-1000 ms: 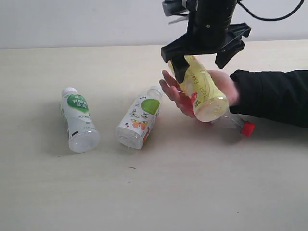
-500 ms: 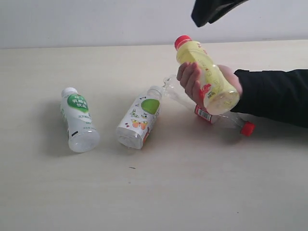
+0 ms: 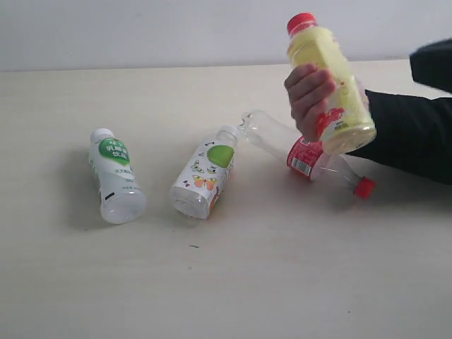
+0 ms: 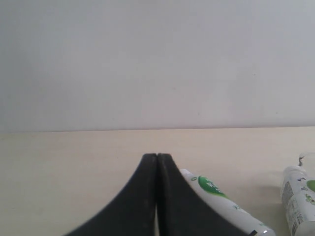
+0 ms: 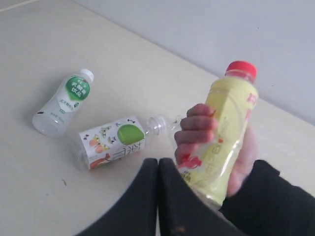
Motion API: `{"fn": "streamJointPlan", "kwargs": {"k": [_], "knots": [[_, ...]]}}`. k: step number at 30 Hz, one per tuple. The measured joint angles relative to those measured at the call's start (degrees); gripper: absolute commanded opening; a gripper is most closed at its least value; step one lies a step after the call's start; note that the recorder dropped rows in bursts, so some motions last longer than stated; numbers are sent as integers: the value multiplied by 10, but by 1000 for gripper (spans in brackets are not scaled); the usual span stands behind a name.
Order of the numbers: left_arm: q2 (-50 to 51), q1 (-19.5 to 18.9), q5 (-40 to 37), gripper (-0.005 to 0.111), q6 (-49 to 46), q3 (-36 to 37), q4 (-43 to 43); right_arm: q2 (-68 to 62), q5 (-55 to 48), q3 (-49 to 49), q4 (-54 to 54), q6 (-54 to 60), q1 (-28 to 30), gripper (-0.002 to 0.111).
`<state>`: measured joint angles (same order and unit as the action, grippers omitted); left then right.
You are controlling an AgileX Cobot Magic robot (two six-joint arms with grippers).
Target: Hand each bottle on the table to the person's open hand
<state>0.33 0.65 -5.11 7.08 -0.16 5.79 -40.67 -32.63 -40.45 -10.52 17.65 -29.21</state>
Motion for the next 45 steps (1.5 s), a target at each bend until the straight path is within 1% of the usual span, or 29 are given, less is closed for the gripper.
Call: {"fn": "streamJointPlan", "kwargs": {"k": [6,12,27,34,45], "knots": [[0,0,0,0,0,0,0,114,52,122,-1,11,-2,0],[0,0,0,0,0,0,0,178,102,172,-8,12,-19,0],[0,0,0,0,0,0,0,312,111,180,-11,12,-20,0],[0,0,0,0,0,0,0,399,111,180,-11,12,-20,0],[0,0,1,0,0,0,0,405,111,180,-11,12,-33,0]]}}
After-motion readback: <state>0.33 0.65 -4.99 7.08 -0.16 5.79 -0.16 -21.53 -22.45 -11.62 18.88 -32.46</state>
